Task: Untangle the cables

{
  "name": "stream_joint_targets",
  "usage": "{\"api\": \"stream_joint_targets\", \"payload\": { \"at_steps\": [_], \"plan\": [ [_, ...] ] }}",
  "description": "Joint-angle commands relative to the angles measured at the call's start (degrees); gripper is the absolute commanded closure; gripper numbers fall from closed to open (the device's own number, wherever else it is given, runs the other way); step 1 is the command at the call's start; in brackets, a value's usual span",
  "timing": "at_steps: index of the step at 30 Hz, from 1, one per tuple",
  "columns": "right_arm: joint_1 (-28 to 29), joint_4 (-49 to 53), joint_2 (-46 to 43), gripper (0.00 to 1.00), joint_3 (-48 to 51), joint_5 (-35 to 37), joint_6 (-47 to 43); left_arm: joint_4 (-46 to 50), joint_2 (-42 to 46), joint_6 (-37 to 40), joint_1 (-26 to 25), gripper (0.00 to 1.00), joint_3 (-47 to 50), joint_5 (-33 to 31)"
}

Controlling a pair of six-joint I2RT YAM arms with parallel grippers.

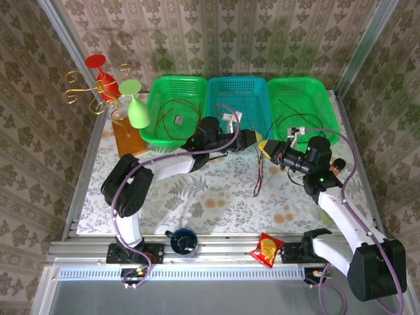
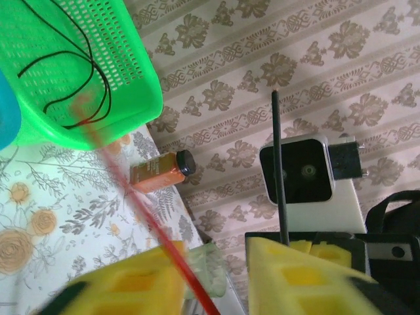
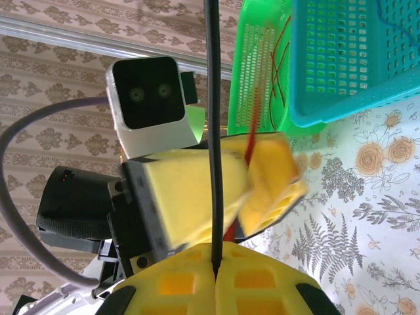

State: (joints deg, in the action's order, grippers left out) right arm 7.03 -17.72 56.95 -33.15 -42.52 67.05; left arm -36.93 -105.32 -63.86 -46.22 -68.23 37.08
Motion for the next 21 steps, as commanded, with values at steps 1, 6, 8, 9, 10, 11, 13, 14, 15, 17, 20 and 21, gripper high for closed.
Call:
{"api": "stream_joint_targets", "payload": {
  "at_steps": [1,6,8,9,10,11,13,14,15,17,20,21],
  "plan": [
    [0.28,1.14,-0.39,1.00,0.20,-1.21,-2.34,-3.22,0.41,0.96,-0.02,0.95,-0.97,0.16],
    [-0.07,7.22,-2.66,1.00,-0.71,1.71,-3.64,-0.37,5.00,6.99,0.37,1.00,0.75,-6.34],
    [-0.26,9.69,-3.88,1.00,-1.42,3.42,-3.00,5.96,8.19,12.98,0.10,1.00,0.47,-9.46],
    [-0.30,10.97,-4.69,1.00,-1.77,4.83,-2.03,10.60,10.09,16.95,-0.09,1.00,-0.14,-11.24],
    [-0.34,12.80,-5.38,1.00,-2.19,6.74,-1.17,14.97,11.67,20.54,-0.34,1.00,-0.92,-13.02],
    [-0.34,15.34,-6.42,1.00,-2.75,9.09,-0.24,19.68,13.33,24.50,-0.68,1.00,-1.89,-14.87],
    [-0.39,19.69,-8.33,1.00,-4.18,12.83,0.31,26.73,15.80,30.53,-1.45,1.00,-4.02,-18.10],
    [-0.37,21.93,-9.49,1.00,-4.99,14.75,0.45,29.68,16.90,33.24,-1.74,1.00,-5.08,-19.26],
    [-0.35,23.35,-10.65,1.00,-5.51,16.33,0.53,31.97,17.91,35.79,-2.10,1.00,-6.08,-20.23],
    [-0.35,25.77,-13.51,1.00,-6.67,20.09,0.48,37.15,19.85,40.73,-3.13,1.00,-8.24,-22.83],
    [-0.28,29.12,-17.27,1.00,-8.23,26.87,-1.20,41.02,22.53,45.96,-3.89,1.00,-9.90,-26.79],
    [-0.27,30.06,-18.21,1.00,-8.69,29.27,-2.28,41.10,23.51,46.83,-3.93,1.00,-9.76,-27.92]
  ]
}}
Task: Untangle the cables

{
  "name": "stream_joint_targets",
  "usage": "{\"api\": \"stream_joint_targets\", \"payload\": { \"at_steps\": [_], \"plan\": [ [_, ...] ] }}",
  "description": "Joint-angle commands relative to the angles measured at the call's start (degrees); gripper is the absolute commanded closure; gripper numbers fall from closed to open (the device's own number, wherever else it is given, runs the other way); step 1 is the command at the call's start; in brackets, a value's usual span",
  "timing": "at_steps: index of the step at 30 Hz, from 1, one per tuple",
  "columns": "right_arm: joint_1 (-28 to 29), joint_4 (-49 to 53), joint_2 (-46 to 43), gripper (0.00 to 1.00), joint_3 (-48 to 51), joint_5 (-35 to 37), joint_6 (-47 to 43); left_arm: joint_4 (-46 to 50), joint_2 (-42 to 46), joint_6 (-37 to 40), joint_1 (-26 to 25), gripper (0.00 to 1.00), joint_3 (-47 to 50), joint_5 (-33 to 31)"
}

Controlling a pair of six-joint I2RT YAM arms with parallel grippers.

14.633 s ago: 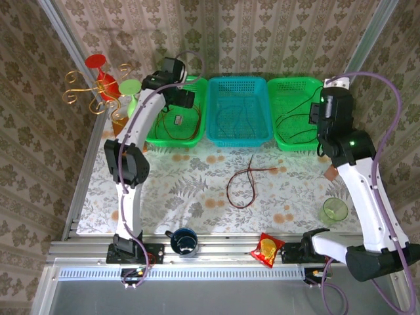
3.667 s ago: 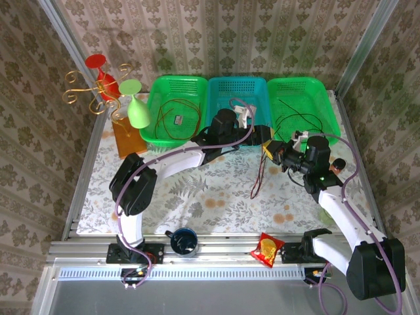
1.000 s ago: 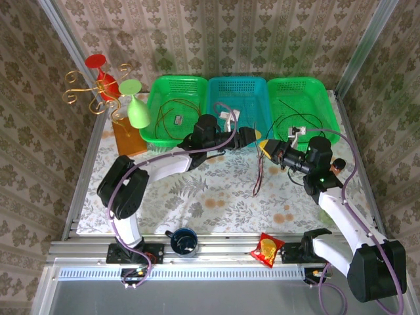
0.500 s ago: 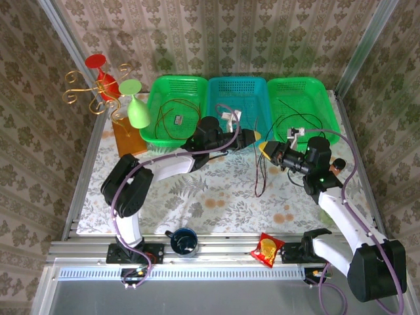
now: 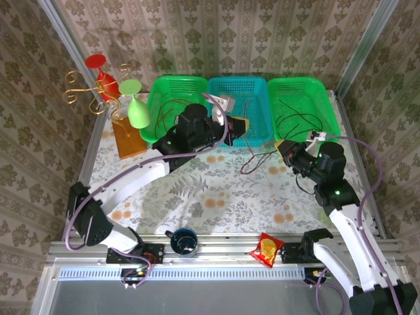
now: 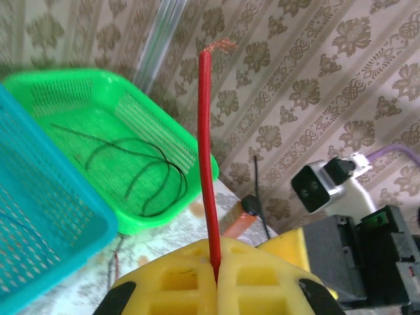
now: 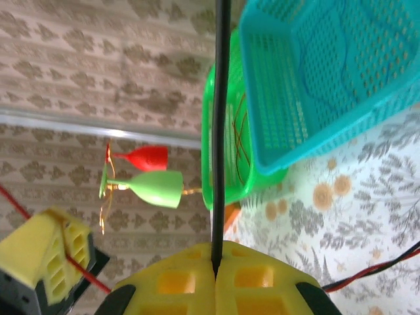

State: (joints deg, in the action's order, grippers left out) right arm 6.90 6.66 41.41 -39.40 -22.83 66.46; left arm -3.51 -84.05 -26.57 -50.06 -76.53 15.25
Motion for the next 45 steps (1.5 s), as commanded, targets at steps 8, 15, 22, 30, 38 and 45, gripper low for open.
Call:
{"api": "stream_joint_targets", "payload": {
  "at_steps": [8,15,22,30,38,45],
  "plan": [
    [0.05,20.66,-5.07,1.00,-11.35,28.07,-10.25,7.12,10.75,20.76,-0.17,1.00,1.09,-16.39],
    [0.06,28.12,-5.52,1.00,-17.16,37.89,-11.66,5.31,16.88,27.41,-0.20,1.00,3.66,-22.09],
    [0.09,27.75,-6.49,1.00,-19.17,42.16,-16.11,6.67,21.21,33.20,-0.11,1.00,4.48,-28.98],
    [0.06,28.59,-6.72,1.00,-21.33,49.76,-22.47,6.34,26.28,38.37,1.95,1.00,7.26,-36.98],
    [0.01,28.44,-4.63,1.00,-21.78,57.10,-29.24,2.76,30.31,40.33,6.01,1.00,12.27,-39.82],
    [-0.10,25.07,-4.02,1.00,-18.63,59.92,-34.26,-2.00,33.53,42.96,8.25,1.00,15.85,-43.53]
  ]
}}
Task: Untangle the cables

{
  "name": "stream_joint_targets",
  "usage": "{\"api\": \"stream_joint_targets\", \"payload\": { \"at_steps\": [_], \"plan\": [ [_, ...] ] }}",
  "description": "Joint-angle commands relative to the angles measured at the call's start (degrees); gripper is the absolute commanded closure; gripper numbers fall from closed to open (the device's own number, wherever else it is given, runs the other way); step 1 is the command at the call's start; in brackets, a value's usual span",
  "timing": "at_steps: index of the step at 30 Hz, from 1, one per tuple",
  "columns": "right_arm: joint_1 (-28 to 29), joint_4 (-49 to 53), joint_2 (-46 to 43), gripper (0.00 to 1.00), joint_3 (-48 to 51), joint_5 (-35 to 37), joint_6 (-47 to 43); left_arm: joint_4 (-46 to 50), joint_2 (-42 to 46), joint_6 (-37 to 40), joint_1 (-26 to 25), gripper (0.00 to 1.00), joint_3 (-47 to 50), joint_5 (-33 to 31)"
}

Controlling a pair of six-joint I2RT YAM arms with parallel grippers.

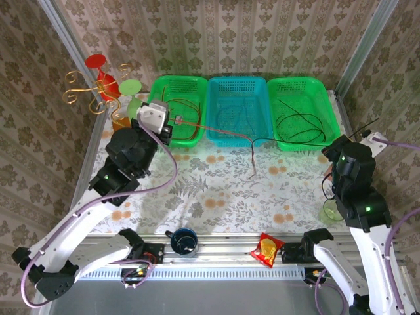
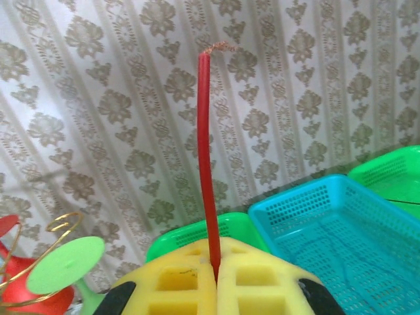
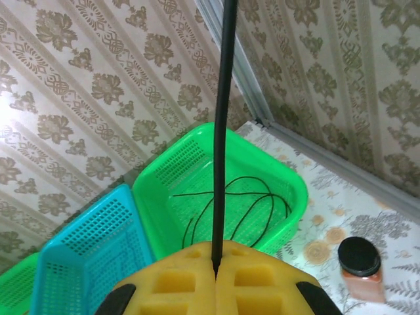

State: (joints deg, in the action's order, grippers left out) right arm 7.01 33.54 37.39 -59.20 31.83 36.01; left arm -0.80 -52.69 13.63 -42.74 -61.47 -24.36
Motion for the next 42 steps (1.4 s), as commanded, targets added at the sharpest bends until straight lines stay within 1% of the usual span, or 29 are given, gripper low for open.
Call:
{"api": "stream_joint_targets", "payload": {
  "at_steps": [1,4,8,12,15,17,20,22,25,26,28,32,36,39,41,42],
  "plan": [
    [-0.24,-2.38,0.26,1.00,1.67,5.62,-4.30,-5.12,2.49,3.23,1.17,1.00,1.04,-4.38],
    [-0.33,-2.43,2.03,1.00,3.05,6.52,-4.70,-5.01,3.40,5.43,1.61,1.00,1.42,-6.84],
    [-0.41,-1.39,5.82,1.00,3.58,8.28,-3.34,-3.71,4.75,6.14,1.81,1.00,1.71,-12.28],
    [-1.06,-1.03,7.34,1.00,4.51,10.84,-3.14,-3.91,6.26,6.43,2.55,1.00,2.84,-13.49],
    [-2.01,-2.29,6.75,1.00,5.79,10.61,-3.87,-4.31,7.17,6.90,3.43,1.00,3.61,-15.08],
    [-2.66,-2.43,6.48,1.00,6.34,8.70,-4.69,-4.30,7.99,6.31,3.95,1.00,3.99,-14.23],
    [-2.97,-4.72,6.21,1.00,7.06,6.20,-5.51,-2.97,8.35,4.38,4.03,1.00,3.32,-11.15],
    [-3.05,-5.64,6.34,1.00,7.25,5.82,-6.78,-1.12,7.57,3.68,3.98,1.00,1.71,-10.99],
    [-3.86,-6.50,7.94,1.00,7.61,9.71,-10.89,-1.13,6.58,6.57,4.08,1.00,0.48,-15.14],
    [-4.69,-5.71,8.78,1.00,7.37,12.16,-11.07,-2.32,6.76,7.76,4.17,1.00,0.71,-16.99],
    [-6.87,-4.98,9.62,1.00,7.57,13.43,-11.06,-3.96,7.73,8.88,4.87,1.00,1.60,-18.96],
    [-10.08,-6.26,9.45,1.00,9.88,11.82,-9.70,-4.62,9.55,8.54,8.16,1.00,3.74,-22.16],
    [-11.55,-6.79,9.90,1.00,10.42,11.33,-9.56,-3.84,11.81,5.45,11.18,1.00,5.68,-22.85],
    [-12.59,-6.95,10.64,1.00,10.21,10.76,-10.15,-3.49,13.17,4.54,13.33,1.00,6.96,-23.66],
    [-13.27,-6.43,10.96,1.00,9.88,10.62,-10.65,-3.60,14.20,3.82,16.12,1.00,8.28,-23.98],
    [-13.55,-6.28,11.00,1.00,9.81,10.61,-10.78,-3.10,14.57,3.33,18.79,1.00,8.68,-23.94]
  ]
}}
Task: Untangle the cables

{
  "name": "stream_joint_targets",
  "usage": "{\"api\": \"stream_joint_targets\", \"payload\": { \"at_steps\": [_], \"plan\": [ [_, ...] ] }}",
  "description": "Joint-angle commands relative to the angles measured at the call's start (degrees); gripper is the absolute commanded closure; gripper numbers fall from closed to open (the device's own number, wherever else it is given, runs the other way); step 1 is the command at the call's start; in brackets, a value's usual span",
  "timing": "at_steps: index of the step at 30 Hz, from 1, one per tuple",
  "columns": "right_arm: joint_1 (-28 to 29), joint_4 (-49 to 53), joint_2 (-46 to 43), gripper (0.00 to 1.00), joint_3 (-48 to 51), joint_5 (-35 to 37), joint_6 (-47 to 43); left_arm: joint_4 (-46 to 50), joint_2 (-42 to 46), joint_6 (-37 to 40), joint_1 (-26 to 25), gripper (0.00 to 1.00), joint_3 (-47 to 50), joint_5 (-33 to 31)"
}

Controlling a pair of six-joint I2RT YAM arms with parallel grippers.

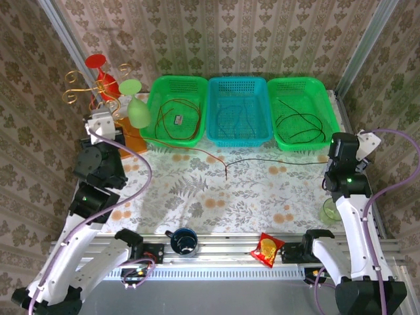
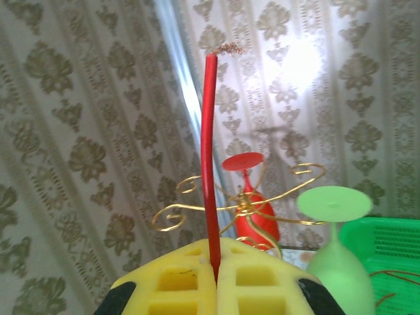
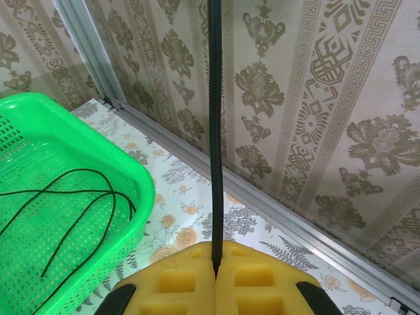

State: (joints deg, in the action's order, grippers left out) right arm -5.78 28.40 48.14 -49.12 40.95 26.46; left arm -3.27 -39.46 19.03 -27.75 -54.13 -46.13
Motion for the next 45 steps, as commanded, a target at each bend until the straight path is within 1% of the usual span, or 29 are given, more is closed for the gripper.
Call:
{"api": "stream_joint_targets", "payload": {
  "at_steps": [1,2,7,11,14,16,20,22,24,26,28,30,33,37,40,42,45],
  "plan": [
    [-1.15,-0.90,0.23,1.00,-0.25,1.46,-1.08,0.78,1.86,-3.20,5.47,1.00,1.40,-1.79],
    [-1.46,-0.61,0.20,1.00,-0.33,1.49,-1.19,2.08,2.33,-4.14,7.05,1.00,1.47,-1.23],
    [-3.18,-0.41,0.14,1.00,0.09,3.01,-1.73,6.27,3.34,-8.05,11.52,1.00,2.36,1.37],
    [-4.39,-0.22,-0.11,1.00,-0.24,2.04,-1.41,8.92,3.49,-11.50,16.18,1.00,3.49,4.37],
    [-4.48,0.16,-0.48,1.00,-0.75,1.10,-1.66,11.18,3.95,-14.77,19.43,1.00,3.17,8.31],
    [-4.49,-0.09,-1.06,1.00,-0.73,-2.23,-1.61,12.35,3.78,-16.49,19.66,1.00,2.47,10.97],
    [-4.41,-1.33,-2.03,1.00,-0.80,-14.83,-0.55,12.77,3.48,-20.95,19.49,1.00,2.31,18.69],
    [-4.39,-1.03,-1.91,1.00,-1.65,-17.53,0.16,12.55,3.19,-22.70,18.92,1.00,2.01,21.58],
    [-4.41,-0.98,-2.08,1.00,-2.69,-20.52,0.20,11.73,2.69,-22.82,17.40,1.00,1.28,23.49],
    [-4.40,-0.96,-2.15,1.00,-3.79,-23.79,0.97,11.02,1.93,-21.04,14.71,1.00,-0.01,22.88],
    [-4.40,-1.76,-2.22,1.00,-4.54,-28.13,2.02,9.72,1.43,-17.52,11.18,1.00,-1.67,17.71],
    [-4.41,-2.81,-2.17,1.00,-5.11,-32.66,3.56,5.63,0.88,-11.42,6.78,1.00,-2.45,12.81],
    [-4.36,-4.20,-1.47,1.00,-6.06,-36.85,5.61,1.33,-0.63,-6.37,1.13,1.00,-3.53,10.72],
    [-4.35,-4.58,-0.35,1.00,-7.89,-38.47,7.07,-0.76,-4.98,-2.01,-5.83,1.00,-6.81,10.36],
    [-4.33,-4.74,0.20,1.00,-9.18,-38.53,7.04,-3.47,-9.41,2.90,-10.29,1.00,-9.87,10.00],
    [-4.32,-4.72,0.62,1.00,-9.88,-38.86,7.28,-3.70,-13.32,5.68,-12.13,1.00,-13.37,9.92],
    [-4.09,-4.85,1.17,1.00,-10.79,-40.10,8.23,-3.92,-18.76,8.07,-12.77,1.00,-18.18,11.34]
  ]
}}
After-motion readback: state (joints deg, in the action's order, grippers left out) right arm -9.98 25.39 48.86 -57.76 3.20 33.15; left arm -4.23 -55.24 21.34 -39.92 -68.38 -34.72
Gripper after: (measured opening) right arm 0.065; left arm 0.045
